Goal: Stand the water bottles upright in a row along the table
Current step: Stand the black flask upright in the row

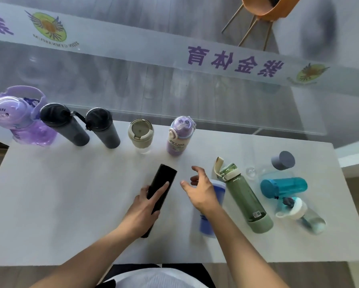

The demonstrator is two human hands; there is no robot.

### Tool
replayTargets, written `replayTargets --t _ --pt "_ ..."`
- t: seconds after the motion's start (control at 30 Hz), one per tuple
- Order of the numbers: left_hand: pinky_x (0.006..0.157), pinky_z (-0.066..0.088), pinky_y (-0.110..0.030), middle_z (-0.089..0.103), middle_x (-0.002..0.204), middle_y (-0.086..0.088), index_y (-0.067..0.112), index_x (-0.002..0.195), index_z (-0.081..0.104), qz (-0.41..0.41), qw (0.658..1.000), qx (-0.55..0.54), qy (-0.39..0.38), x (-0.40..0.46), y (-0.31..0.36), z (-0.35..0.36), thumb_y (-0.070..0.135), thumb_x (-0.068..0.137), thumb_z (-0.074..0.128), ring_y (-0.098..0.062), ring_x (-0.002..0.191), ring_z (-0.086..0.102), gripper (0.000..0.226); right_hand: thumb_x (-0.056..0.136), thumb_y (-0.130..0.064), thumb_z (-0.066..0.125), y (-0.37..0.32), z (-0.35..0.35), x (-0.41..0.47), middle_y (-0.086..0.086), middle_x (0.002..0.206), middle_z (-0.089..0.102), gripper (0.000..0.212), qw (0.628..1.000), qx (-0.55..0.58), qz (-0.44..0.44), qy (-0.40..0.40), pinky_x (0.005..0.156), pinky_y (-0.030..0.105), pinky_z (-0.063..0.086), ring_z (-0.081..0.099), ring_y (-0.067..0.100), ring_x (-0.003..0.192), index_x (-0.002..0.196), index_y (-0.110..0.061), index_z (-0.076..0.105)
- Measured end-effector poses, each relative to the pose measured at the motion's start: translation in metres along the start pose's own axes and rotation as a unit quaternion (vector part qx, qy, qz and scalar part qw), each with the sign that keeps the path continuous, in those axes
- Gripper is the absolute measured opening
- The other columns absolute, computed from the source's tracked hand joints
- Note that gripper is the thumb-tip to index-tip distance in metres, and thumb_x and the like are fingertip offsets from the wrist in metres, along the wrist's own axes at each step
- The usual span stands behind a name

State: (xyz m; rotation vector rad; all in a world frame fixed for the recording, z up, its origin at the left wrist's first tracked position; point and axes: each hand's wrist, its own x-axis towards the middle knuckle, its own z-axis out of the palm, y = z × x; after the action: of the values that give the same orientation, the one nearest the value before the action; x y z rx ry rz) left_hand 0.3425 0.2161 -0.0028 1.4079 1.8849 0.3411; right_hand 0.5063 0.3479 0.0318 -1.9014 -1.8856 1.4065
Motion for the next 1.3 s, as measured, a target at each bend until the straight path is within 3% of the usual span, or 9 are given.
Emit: replayTargets --t 0.1,0.2,0.33,0.43,0.53,0.7,0.83,1.03,1.3 --pt "0.095 0.048 -0.036 0.026 0.148 -0.004 0.058 0.146 -0.005 0.059 0.998 0.007 0.024 -0.007 0.015 0.003 0.018 0.088 0.063 -0.028 0.116 0.047 0.098 0.086 -0.055 0.070 -0.002 -0.001 0.000 0.001 0.128 0.058 0.068 0.997 0.061 0.032 -0.028 0.097 0.030 0.049 0.058 0.017 0.113 0.143 -0.030 0.043" --pt "0.097 0.044 -0.033 0.026 0.150 0.000 0.050 0.150 -0.008 0.098 0.994 0.013 0.037 -0.009 0.028 0.008 0.017 0.086 0.064 -0.028 0.117 0.047 0.102 0.082 -0.054 0.075 -0.002 -0.011 0.000 -0.001 0.130 0.059 0.064 0.997 0.063 0.016 -0.037 0.098 0.027 0.048 0.060 0.016 0.113 0.135 -0.028 0.052" --pt "0.101 0.044 -0.036 0.023 0.155 0.007 0.050 0.150 -0.008 0.111 0.992 -0.001 0.053 -0.007 0.041 0.009 0.018 0.084 0.067 -0.025 0.125 0.045 0.105 0.075 -0.053 0.081 -0.003 -0.037 0.003 -0.003 0.121 0.064 0.064 0.999 0.039 0.007 -0.034 0.098 0.030 0.049 0.061 0.014 0.110 0.128 -0.025 0.059" --pt "0.102 0.044 -0.037 0.025 0.155 0.010 0.047 0.151 -0.007 0.107 0.992 -0.010 0.073 0.000 0.055 0.004 0.023 0.082 0.069 -0.024 0.127 0.045 0.105 0.073 -0.047 0.085 -0.008 -0.055 0.007 -0.006 0.109 0.065 0.060 0.999 0.033 -0.020 -0.025 0.087 0.022 0.046 0.061 0.012 0.101 0.122 -0.021 0.061" --pt "0.103 0.044 -0.039 0.031 0.151 0.004 0.040 0.154 0.005 0.095 0.989 0.001 0.113 0.014 0.077 -0.002 0.033 0.085 0.064 -0.024 0.124 0.046 0.091 0.071 -0.039 0.088 -0.015 -0.077 0.016 -0.005 0.107 0.062 0.063 0.997 0.019 -0.079 -0.003 0.084 0.020 0.044 0.060 0.012 0.098 0.124 -0.019 0.059" --pt "0.103 0.041 -0.039 0.049 0.140 -0.011 0.015 0.144 0.041 0.094 0.966 0.073 0.231 0.043 0.111 -0.020 0.024 0.088 0.061 -0.030 0.118 0.047 0.061 0.063 -0.045 0.088 -0.020 -0.110 0.043 -0.003 0.114 0.063 0.069 0.987 -0.011 -0.162 0.021 0.090 0.036 0.055 0.063 0.014 0.101 0.122 -0.027 0.056" --pt "0.100 0.040 -0.039 0.047 0.140 -0.012 0.013 0.137 0.048 0.099 0.945 0.135 0.282 0.066 0.134 -0.037 0.018 0.084 0.063 -0.032 0.114 0.048 0.055 0.064 -0.038 0.087 -0.021 -0.134 0.060 -0.007 0.113 0.058 0.064 0.974 -0.002 -0.223 0.046 0.087 0.032 0.055 0.059 0.010 0.099 0.118 -0.035 0.054" --pt "0.109 0.035 -0.047 0.026 0.158 -0.014 0.021 0.150 0.032 0.056 0.935 0.198 0.289 0.096 0.152 -0.058 0.017 0.081 0.064 -0.036 0.140 0.031 0.076 0.070 -0.026 0.086 -0.017 -0.158 0.080 -0.003 0.116 0.051 0.066 0.959 -0.034 -0.279 0.043 0.085 0.026 0.050 0.059 0.014 0.097 0.127 -0.030 0.053" --pt "0.110 0.032 -0.051 0.016 0.163 -0.009 0.025 0.154 0.021 -0.022 0.953 0.187 0.239 0.103 0.150 -0.049 0.019 0.084 0.061 -0.034 0.147 0.020 0.081 0.073 -0.023 0.086 -0.011 -0.171 0.099 0.001 0.118 0.051 0.068 0.950 -0.053 -0.305 0.041 0.089 0.031 0.052 0.054 0.014 0.096 0.133 -0.025 0.053"
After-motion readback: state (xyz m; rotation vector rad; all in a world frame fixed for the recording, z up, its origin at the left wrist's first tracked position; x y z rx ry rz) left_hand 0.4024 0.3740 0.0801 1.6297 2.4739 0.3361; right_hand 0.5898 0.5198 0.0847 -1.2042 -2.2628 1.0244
